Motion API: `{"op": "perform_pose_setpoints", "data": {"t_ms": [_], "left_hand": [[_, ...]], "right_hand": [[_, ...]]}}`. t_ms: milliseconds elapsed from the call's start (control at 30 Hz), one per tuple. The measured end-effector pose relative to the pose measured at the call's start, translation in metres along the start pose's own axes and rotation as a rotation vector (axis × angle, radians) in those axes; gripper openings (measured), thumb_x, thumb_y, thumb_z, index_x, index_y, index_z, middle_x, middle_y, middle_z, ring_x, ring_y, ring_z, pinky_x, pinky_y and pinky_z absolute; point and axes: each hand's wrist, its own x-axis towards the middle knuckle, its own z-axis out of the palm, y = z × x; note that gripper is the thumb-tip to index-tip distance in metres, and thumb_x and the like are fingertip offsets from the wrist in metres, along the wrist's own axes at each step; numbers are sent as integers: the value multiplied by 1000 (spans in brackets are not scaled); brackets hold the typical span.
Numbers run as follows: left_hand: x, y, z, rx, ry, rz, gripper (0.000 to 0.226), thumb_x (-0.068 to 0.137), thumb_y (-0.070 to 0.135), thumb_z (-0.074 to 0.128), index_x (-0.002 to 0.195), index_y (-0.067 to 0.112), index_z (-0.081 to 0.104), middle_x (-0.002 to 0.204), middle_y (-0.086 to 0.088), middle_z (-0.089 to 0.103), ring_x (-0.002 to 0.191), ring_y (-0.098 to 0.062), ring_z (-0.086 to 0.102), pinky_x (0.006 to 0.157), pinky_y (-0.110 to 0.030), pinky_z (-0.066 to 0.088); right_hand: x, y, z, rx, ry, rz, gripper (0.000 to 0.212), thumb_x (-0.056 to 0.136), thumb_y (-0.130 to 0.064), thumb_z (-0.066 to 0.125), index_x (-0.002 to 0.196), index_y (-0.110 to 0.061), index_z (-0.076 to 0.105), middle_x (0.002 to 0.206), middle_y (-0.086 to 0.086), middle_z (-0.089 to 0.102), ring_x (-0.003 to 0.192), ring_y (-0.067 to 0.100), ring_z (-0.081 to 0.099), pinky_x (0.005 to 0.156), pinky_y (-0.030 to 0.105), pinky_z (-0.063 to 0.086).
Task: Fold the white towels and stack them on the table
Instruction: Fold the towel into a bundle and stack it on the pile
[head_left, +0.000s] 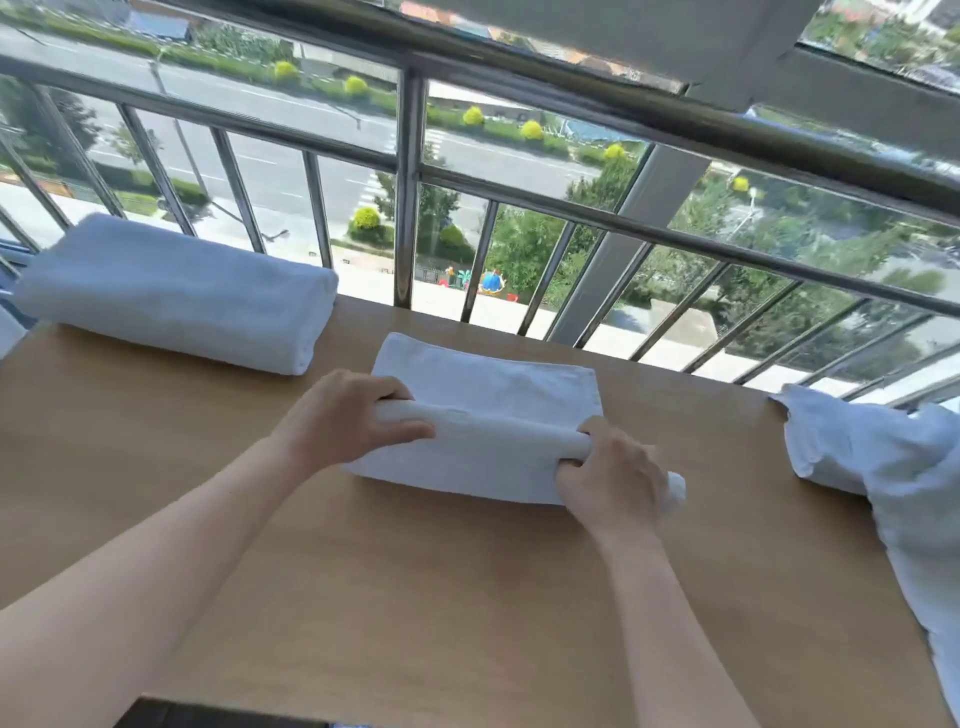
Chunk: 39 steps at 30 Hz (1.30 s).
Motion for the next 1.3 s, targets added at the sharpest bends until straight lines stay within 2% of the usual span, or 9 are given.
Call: {"op": "perform_pose_setpoints", "data": {"t_ms": [133,267,467,667,867,1000,1167,1233,1300], "left_hand": [[52,-9,-7,-33,-101,-65,40,62,78,69,71,40,67,70,20,67,71,1,61,61,-25,44],[107,-31,-1,65,-141,-111,58,66,79,67,78,23,71,76,7,70,75,-14,64,68,-37,50],[144,-55,36,94,-110,-261,34,76,66,67,84,33,71,78,16,64,86,-14,61,71,-33,45],[166,-84,77,44,-69,-358,20,83,58,70,93,41,73,101,13,71,98,-14,63,80,-30,44],[172,-105,99,155,74,-245,41,85,69,52,79,34,72,74,18,63,81,-11,53,68,-31,39],[175,-101,100,241,108,-245,42,88,67,48,73,32,67,80,16,66,86,-12,50,72,-32,41],[168,-54,88,359,117,-173,24,94,42,66,105,23,74,111,2,72,112,-27,59,96,-40,37],[155,-17,98,227,48,-183,41,95,56,49,112,27,72,124,7,68,123,-22,56,102,-38,36],[135,18,122,191,-124,-235,66,92,65,25,134,29,60,151,5,49,146,-23,36,115,-40,28]], "right_hand": [[45,-9,-6,-109,-80,-14,5,73,-22,51,76,-23,55,73,-3,63,80,27,60,78,35,32],[101,-21,11,-187,-125,-69,7,75,-26,50,80,-26,55,85,0,68,92,28,61,81,36,29],[166,-26,59,-284,-271,-63,35,71,-25,58,105,-27,63,101,3,68,110,27,54,87,38,31],[177,-11,119,-149,-235,-34,36,81,-23,49,115,-24,59,116,1,65,116,26,51,104,42,25],[179,-2,153,-14,-129,2,52,89,-47,21,106,-24,64,106,0,68,110,24,56,113,48,25],[185,-4,156,-65,-153,21,61,91,-62,21,101,-24,67,101,-2,68,108,23,57,112,48,26],[186,-2,152,-63,-208,24,62,94,-61,17,103,-24,66,105,-2,67,111,23,55,113,47,24],[186,-1,151,-61,-246,14,57,97,-60,18,106,-26,64,109,-3,65,113,22,53,113,47,22],[188,2,148,-36,-269,-5,53,99,-57,20,110,-27,61,113,-3,63,117,21,50,114,46,20]]}}
